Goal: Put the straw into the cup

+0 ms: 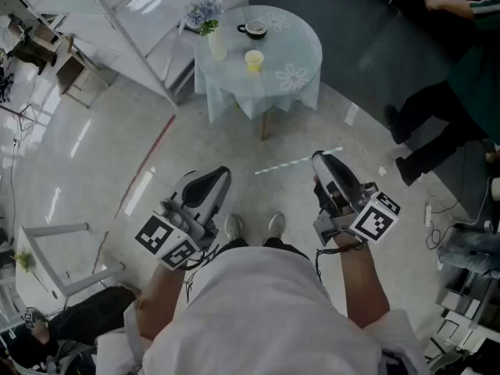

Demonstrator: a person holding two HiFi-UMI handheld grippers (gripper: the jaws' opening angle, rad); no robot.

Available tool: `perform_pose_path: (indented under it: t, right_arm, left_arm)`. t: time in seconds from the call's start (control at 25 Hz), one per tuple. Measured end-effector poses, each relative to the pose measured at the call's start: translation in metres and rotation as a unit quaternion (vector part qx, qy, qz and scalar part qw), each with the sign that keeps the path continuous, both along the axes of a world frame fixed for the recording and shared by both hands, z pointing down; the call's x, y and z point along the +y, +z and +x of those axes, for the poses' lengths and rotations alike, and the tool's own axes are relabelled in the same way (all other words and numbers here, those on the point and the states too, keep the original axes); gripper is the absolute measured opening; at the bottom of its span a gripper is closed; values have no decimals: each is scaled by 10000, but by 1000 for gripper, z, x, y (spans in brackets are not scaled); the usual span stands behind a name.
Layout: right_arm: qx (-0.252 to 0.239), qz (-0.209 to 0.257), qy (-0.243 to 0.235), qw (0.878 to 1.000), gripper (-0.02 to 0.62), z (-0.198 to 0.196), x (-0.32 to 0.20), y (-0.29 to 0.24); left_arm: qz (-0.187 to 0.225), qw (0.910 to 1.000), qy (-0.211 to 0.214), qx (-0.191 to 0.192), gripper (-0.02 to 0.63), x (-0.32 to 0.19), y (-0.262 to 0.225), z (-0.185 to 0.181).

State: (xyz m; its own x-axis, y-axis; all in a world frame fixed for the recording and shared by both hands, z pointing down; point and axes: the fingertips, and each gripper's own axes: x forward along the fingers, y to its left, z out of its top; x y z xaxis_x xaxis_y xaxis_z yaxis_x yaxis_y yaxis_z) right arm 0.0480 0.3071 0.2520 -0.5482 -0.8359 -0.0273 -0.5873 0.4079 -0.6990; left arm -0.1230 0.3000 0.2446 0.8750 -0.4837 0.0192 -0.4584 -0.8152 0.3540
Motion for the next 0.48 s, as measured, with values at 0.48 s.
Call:
perform_pose_path:
  t: [0.48]
  right_arm:
    - [141,35,-43,9999,38,-1,0,-2]
  left_arm:
    - [-48,10000,-55,-12,21,2,1,0]
